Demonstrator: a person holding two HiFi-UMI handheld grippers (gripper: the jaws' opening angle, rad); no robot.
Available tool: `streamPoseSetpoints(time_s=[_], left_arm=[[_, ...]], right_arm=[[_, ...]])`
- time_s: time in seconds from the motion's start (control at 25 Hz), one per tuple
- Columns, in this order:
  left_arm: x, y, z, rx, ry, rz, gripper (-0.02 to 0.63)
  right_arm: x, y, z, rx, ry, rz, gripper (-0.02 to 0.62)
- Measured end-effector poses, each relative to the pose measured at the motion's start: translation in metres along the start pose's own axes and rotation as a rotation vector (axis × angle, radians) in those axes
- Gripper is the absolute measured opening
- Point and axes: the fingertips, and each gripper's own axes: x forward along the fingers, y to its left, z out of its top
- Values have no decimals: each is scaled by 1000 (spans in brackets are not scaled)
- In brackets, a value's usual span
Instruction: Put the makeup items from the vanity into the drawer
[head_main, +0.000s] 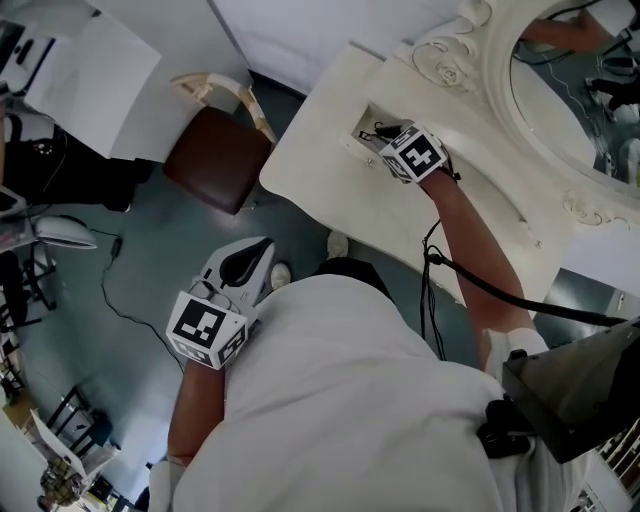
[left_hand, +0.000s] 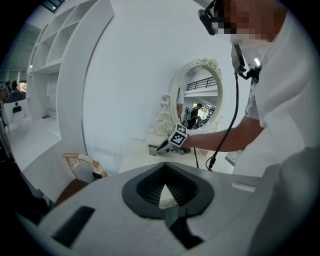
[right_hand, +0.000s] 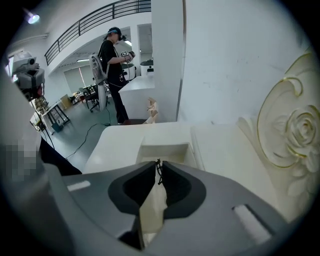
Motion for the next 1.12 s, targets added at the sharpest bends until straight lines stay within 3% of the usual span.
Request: streamPoseSetpoints(time_s=[0.4,1.12], left_arm=[[-37,-3,-13,77,-37,-95,3],[-127,-19,-67,207,-16,-324,3]], right_arm=[[-59,47,-2,70,-98,-152,2],[-134,301,-23,256,-278,-220,2]])
